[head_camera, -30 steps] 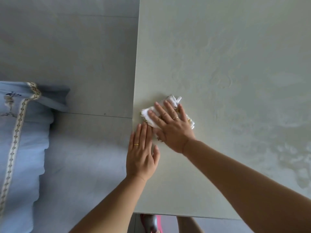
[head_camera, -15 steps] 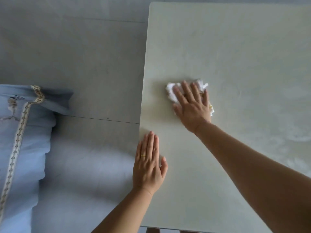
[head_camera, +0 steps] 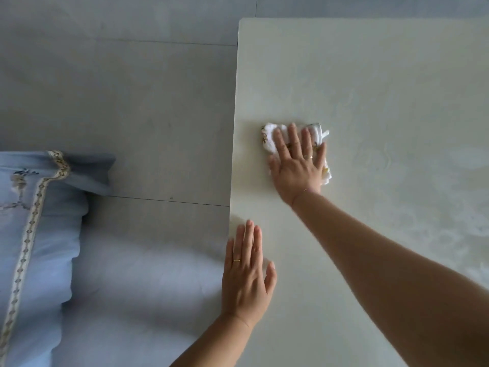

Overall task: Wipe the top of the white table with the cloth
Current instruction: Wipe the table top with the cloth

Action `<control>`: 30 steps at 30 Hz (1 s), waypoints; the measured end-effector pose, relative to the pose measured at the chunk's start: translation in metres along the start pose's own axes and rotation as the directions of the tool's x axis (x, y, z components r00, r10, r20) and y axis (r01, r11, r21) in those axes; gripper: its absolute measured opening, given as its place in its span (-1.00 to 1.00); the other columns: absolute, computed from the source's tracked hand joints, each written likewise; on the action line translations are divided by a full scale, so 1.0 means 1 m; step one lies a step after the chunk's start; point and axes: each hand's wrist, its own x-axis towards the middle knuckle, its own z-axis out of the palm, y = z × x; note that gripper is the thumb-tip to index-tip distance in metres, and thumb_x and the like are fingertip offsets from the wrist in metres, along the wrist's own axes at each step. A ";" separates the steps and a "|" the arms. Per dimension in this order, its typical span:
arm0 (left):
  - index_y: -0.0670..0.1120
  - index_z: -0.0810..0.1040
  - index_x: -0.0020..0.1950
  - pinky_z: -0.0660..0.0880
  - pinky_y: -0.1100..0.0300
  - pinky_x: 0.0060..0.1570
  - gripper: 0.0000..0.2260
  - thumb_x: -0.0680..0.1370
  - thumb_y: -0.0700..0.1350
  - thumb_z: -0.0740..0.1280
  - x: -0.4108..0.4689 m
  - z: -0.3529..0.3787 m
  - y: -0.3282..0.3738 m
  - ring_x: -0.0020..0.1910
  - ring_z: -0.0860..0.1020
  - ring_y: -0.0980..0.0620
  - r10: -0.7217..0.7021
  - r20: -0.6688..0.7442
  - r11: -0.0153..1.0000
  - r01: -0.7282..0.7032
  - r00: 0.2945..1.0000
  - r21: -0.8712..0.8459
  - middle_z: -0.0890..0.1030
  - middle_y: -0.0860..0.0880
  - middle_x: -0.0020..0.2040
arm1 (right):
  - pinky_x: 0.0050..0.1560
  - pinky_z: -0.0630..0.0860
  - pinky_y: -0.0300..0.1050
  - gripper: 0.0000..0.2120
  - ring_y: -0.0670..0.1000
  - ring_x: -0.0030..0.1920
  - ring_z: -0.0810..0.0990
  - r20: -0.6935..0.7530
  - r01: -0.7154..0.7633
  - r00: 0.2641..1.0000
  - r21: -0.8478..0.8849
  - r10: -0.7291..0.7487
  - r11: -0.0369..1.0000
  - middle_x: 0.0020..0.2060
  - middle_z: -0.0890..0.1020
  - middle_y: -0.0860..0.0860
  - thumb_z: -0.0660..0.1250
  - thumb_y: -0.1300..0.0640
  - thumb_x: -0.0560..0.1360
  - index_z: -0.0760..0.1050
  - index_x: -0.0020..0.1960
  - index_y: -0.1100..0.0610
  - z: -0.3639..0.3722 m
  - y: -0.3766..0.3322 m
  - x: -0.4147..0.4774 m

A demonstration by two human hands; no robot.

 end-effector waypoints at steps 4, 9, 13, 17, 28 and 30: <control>-0.26 0.24 0.47 0.13 -0.05 0.44 -0.43 0.55 0.04 0.11 0.052 -0.015 -0.003 0.48 0.22 -0.18 -0.144 -0.075 0.990 0.144 0.987 -0.002 0.24 -0.21 0.49 | 0.39 -0.37 0.21 -0.45 0.14 0.53 -0.18 0.108 0.336 0.937 -0.017 -0.333 0.942 0.55 -0.07 -0.04 -0.08 -0.17 0.57 -0.10 0.53 -0.12 0.006 -0.040 -0.019; -0.23 0.16 0.51 -0.01 -0.01 0.46 -0.42 0.57 0.07 0.06 0.126 -0.026 -0.013 0.51 0.13 -0.17 -0.192 -0.128 0.980 0.197 0.973 0.026 0.13 -0.18 0.54 | 0.45 -0.19 0.14 -0.49 0.08 0.53 -0.08 0.039 0.315 0.949 -0.120 -0.313 0.941 0.55 0.02 -0.05 -0.06 -0.15 0.60 -0.07 0.53 -0.14 -0.014 0.024 0.047; -0.22 0.06 0.53 -0.08 0.01 0.49 -0.41 0.60 0.10 0.03 0.163 -0.019 -0.009 0.54 0.02 -0.12 -0.141 -0.106 0.984 0.151 0.984 0.096 0.06 -0.16 0.55 | 0.41 -0.34 0.19 -0.47 0.09 0.52 -0.21 0.005 -0.055 0.998 0.019 0.055 0.998 0.55 -0.11 -0.06 -0.12 -0.16 0.59 -0.14 0.53 -0.13 -0.007 -0.013 0.051; -0.23 0.09 0.52 -0.04 -0.01 0.50 -0.39 0.59 0.13 -0.01 0.167 -0.013 -0.008 0.54 0.02 -0.14 -0.142 -0.083 0.982 0.151 0.986 0.118 0.10 -0.20 0.54 | 0.46 -0.24 0.19 -0.47 0.09 0.53 -0.15 0.124 0.472 0.880 -0.119 -0.459 0.873 0.55 -0.07 -0.06 -0.10 -0.15 0.59 -0.13 0.53 -0.14 -0.012 -0.007 0.050; -0.23 0.05 0.53 0.03 -0.03 0.49 -0.35 0.56 0.14 0.01 0.167 -0.017 -0.007 0.53 0.05 -0.13 -0.166 -0.065 0.982 0.171 0.984 0.079 0.10 -0.19 0.54 | 0.42 -0.31 0.20 -0.46 0.10 0.53 -0.17 0.108 0.387 0.919 -0.061 -0.380 0.920 0.55 -0.08 -0.06 -0.10 -0.15 0.58 -0.13 0.53 -0.14 -0.010 -0.035 0.078; -0.23 0.08 0.53 0.03 -0.04 0.49 -0.36 0.56 0.14 0.01 0.167 -0.016 -0.007 0.53 0.06 -0.13 -0.163 -0.073 0.983 0.169 0.984 0.075 0.09 -0.19 0.55 | 0.44 -0.22 0.18 -0.47 0.07 0.53 -0.12 0.118 0.487 0.872 -0.103 -0.476 0.867 0.55 -0.04 -0.07 -0.10 -0.17 0.58 -0.11 0.53 -0.15 -0.019 -0.009 0.101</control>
